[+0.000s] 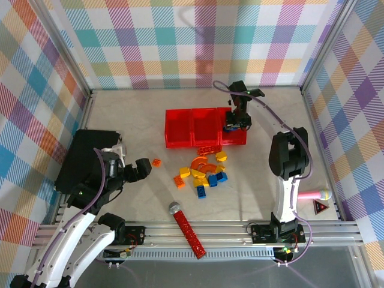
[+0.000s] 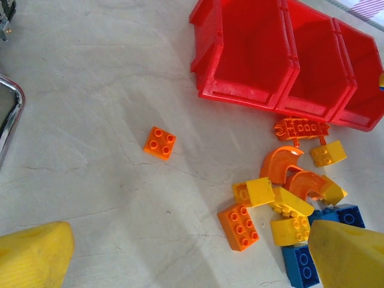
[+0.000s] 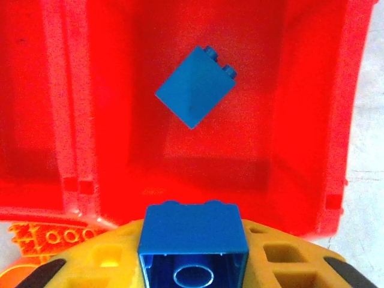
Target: Sort the legos into containers by color
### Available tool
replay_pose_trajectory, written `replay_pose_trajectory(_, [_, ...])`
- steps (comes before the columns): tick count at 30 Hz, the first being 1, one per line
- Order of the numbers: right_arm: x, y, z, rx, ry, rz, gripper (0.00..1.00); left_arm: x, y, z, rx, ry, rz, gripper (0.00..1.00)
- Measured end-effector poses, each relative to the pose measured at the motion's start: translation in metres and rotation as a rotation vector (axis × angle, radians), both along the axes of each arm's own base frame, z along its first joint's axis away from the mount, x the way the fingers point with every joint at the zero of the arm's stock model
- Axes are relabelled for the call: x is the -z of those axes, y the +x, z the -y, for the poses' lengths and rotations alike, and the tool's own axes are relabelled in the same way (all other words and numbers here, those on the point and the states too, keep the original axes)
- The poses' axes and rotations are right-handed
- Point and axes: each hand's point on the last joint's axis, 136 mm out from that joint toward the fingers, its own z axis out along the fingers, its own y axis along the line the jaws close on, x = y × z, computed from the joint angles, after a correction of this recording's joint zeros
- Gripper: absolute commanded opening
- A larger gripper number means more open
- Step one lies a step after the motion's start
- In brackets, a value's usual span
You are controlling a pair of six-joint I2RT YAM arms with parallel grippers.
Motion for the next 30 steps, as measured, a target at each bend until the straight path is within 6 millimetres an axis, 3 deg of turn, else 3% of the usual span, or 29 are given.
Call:
replay_pose_trajectory(17, [0.027,0.005,-0.009,-0.018,0.028,-0.065,0.29,-0.001,0.0,0.004,0.016,-0.015,0.001,1.0])
replay_pose_trajectory(30, [0.033,0.006,-0.006,-0.012,0.024,-0.08,0.38,-0.001,-0.001,0.005,0.021,-0.019,-0.001,1.0])
